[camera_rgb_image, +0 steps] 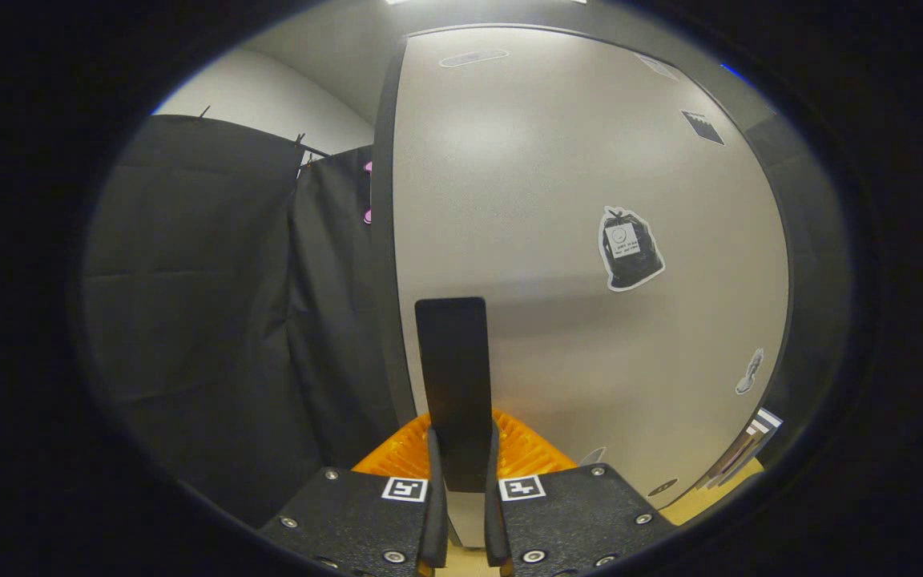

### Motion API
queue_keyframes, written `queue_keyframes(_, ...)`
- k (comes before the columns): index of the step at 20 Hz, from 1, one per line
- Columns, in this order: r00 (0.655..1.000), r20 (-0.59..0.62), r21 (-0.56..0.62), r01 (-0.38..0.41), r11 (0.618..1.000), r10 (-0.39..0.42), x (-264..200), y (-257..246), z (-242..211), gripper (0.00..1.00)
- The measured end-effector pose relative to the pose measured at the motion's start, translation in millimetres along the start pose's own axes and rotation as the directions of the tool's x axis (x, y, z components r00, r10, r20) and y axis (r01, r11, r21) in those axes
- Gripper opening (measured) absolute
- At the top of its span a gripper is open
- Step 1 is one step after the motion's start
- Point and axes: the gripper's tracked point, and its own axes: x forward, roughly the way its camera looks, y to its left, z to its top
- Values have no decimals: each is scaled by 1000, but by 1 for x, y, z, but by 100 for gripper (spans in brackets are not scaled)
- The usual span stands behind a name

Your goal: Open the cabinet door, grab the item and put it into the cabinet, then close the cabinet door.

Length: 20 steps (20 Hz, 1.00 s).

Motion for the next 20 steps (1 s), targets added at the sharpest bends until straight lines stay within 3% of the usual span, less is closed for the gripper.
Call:
queue_keyframes(10,992,-23,-12,-125,992,124,-49,6,3,18)
queue_keyframes(20,986,-42,-20,-160,987,159,-79,-4,-1,18)
